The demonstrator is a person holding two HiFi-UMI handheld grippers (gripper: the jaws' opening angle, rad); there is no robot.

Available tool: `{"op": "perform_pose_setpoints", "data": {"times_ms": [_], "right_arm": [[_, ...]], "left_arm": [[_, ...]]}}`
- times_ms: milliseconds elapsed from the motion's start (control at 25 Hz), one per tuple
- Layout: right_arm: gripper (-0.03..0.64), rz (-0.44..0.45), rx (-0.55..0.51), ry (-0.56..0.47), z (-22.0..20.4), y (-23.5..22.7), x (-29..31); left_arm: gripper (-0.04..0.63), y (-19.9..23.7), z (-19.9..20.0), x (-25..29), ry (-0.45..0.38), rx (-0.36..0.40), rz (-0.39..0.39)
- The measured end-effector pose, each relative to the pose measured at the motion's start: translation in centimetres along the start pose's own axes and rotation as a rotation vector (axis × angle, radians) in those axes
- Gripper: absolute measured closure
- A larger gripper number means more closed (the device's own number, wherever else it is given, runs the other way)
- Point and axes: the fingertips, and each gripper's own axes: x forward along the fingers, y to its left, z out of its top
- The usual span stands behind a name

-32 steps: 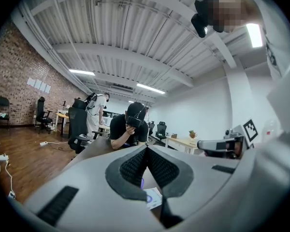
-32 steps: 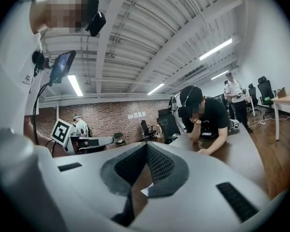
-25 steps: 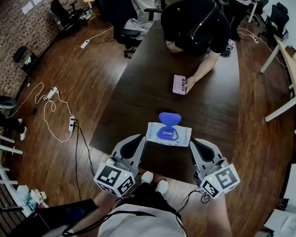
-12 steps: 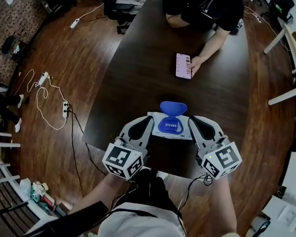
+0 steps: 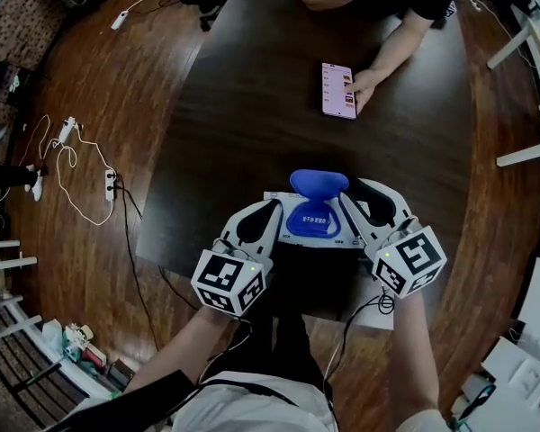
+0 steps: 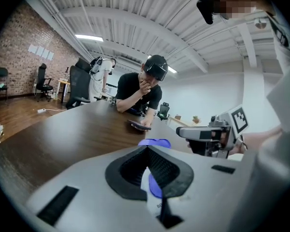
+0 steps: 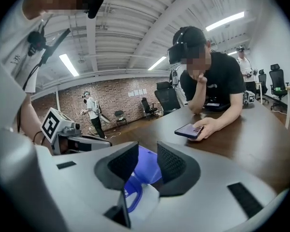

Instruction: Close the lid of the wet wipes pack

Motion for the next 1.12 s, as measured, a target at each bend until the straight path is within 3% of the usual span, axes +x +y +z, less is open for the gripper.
{"op": "perform_pose_setpoints", "data": {"times_ms": [360,1120], "right_arm": [[0.417,0.074,0.037,0.064,-2.8,-1.9,3.6],[0.414,0.109,-0.011,0.109,-4.0,2.6,1.5]], "left_arm": [[0.597,1.2,-2.5,1.0,0.041,-0.039,0.024],[0.597,2.2,-3.5,0.9,0.034,-0.061,0.061]]}}
